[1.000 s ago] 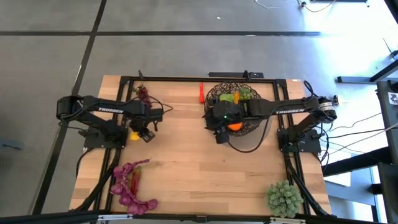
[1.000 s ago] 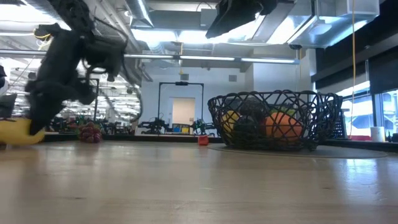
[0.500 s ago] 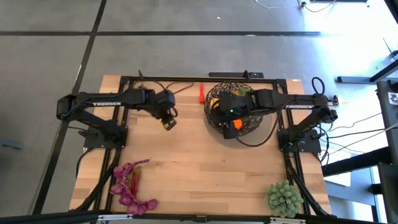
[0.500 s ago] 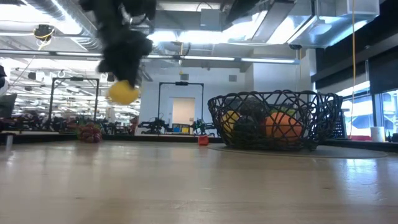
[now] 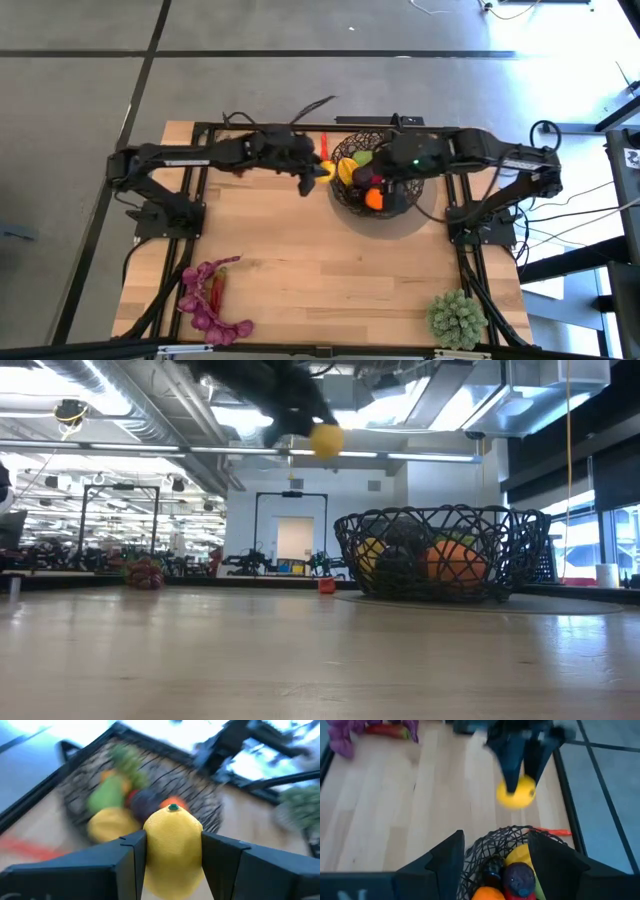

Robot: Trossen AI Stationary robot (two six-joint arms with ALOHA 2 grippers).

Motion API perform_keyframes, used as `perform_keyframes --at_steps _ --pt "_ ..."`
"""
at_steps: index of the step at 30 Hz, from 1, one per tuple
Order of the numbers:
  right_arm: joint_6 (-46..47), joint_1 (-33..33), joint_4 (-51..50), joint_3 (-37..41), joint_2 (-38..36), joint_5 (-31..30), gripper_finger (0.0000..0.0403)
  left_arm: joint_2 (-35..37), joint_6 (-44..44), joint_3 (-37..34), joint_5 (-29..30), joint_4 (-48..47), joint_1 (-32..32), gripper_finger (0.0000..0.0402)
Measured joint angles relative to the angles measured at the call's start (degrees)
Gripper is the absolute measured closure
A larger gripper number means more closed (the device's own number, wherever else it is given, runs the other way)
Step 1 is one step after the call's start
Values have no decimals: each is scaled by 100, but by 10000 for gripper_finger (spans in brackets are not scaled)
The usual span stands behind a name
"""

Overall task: Build produce basket
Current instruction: Put the lemon into the black wire basket

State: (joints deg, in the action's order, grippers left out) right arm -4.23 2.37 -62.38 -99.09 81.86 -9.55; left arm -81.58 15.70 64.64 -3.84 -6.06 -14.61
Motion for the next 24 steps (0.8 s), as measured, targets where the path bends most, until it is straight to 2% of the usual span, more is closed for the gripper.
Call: perform_keyframes --at_steps 5,10,17,24 --pt "116 0 7 0 -197 -6 188 -742 -85 0 -781 1655 19 277" --pt "96 0 3 0 -211 -4 188 -1497 -82 0 -1203 2840 117 277" --pt "91 0 -1 0 -209 -2 188 -2226 -87 -6 -1411 3202 276 277" --pt "79 0 -3 0 -209 4 188 -2513 -246 0 -1358 3289 367 277"
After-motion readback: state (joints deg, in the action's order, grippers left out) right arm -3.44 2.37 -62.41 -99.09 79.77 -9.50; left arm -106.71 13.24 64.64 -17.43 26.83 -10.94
